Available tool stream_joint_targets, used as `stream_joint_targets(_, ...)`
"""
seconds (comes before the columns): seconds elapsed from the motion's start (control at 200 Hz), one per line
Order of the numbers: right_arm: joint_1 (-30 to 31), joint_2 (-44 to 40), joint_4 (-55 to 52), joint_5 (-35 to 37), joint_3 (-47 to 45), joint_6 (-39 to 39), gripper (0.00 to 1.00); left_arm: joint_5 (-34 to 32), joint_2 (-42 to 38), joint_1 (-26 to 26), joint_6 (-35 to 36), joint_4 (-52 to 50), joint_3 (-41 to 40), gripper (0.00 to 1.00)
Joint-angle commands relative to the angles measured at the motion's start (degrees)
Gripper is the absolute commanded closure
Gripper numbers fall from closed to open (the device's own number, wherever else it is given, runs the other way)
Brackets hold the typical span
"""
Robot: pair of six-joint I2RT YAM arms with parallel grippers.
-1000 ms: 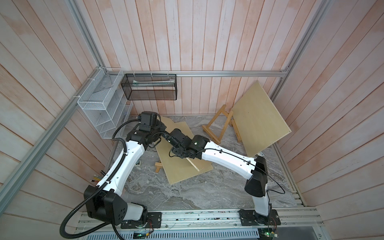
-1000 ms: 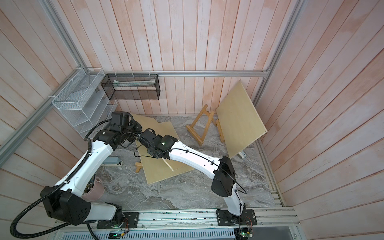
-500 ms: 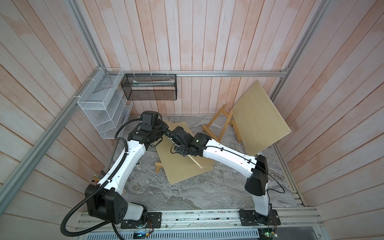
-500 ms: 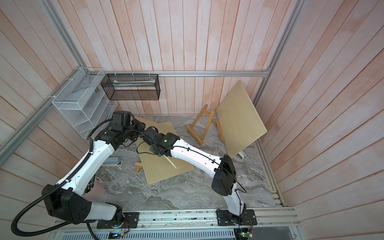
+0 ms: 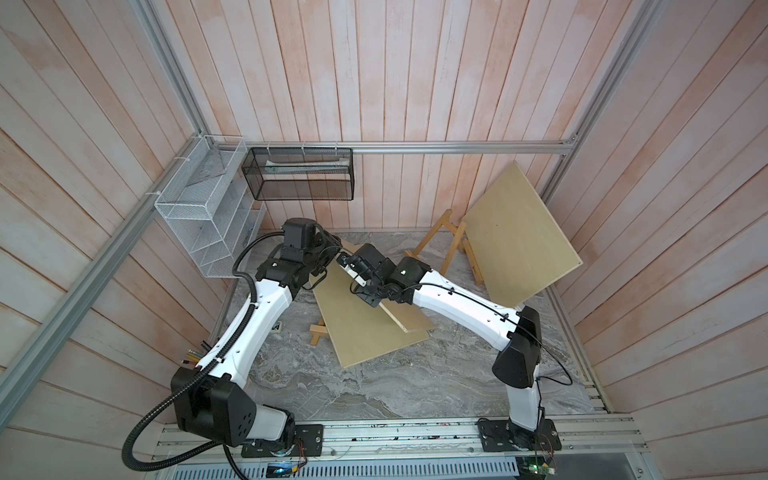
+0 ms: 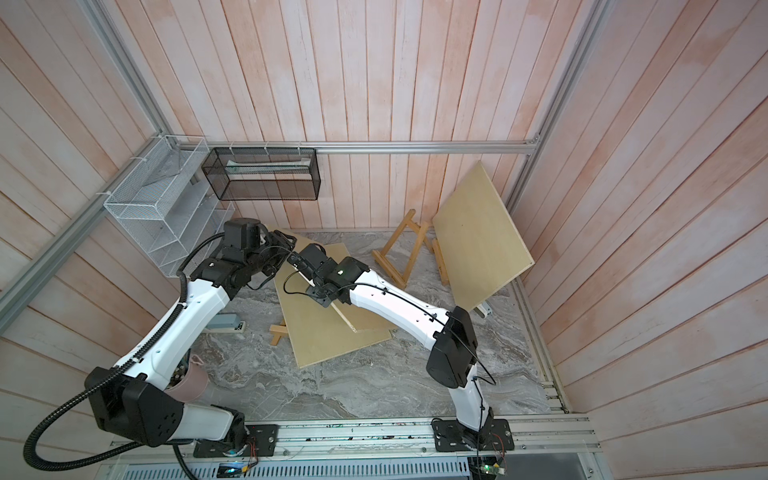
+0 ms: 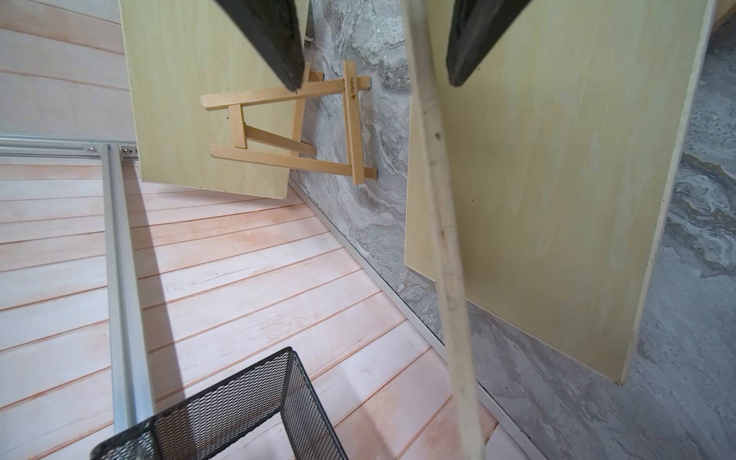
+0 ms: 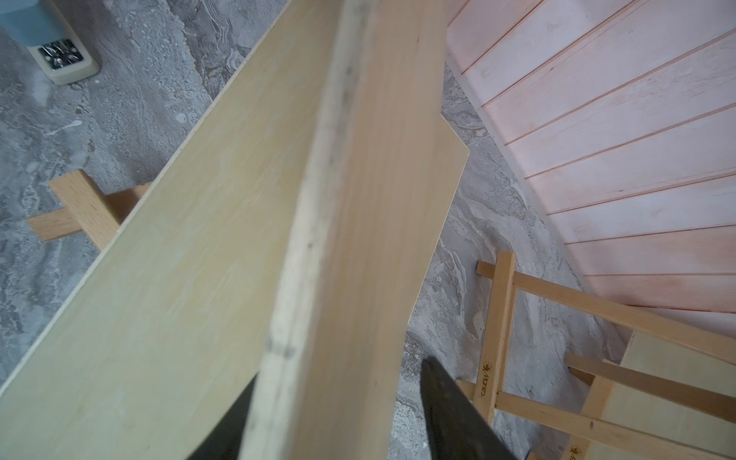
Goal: Assemble the easel
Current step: Pick up the drawing board.
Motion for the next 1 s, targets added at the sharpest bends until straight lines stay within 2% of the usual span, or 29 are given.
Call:
stream_joint_targets(0.0,-4.26,-6.27,0.57,-5.24,1.48,3.16,1.00,-1.33,-1.75,0.91,1.46,0.21,1.46,0.39)
stream_joint_targets(0.415,-18.64,-9.63,0.80,-16.23,-0.28,5.31,1.00,-3.11,-2.62,1.34,2.39,-1.73,-0.42,0.38)
stream_joint_targets(0.575,-19.69,-9.18,1.36,-18.05,0.12,3.67,0.82,-3.30,-3.16,1.45,2.27,-2.05,-1.73,0.38)
stream_joint_targets(0.64,-20.03,-8.26,0.42,-18.06,1.84,3.60,0.78,-3.30,-3.45,1.57,2.10,-1.97,-2.26,0.38)
stream_joint_targets(0.835,-21.35,-6.16,-0.59,-18.66,6.21,4.72,0.72,-1.13,-2.61,1.08,2.05,0.04,-3.85,0.38)
stream_joint_targets(0.995,-22.01,-4.78,-1.40,-19.22,9.25,4.76,0.68,0.02,0.41,-1.29,2.09,1.66,-3.34,0.37)
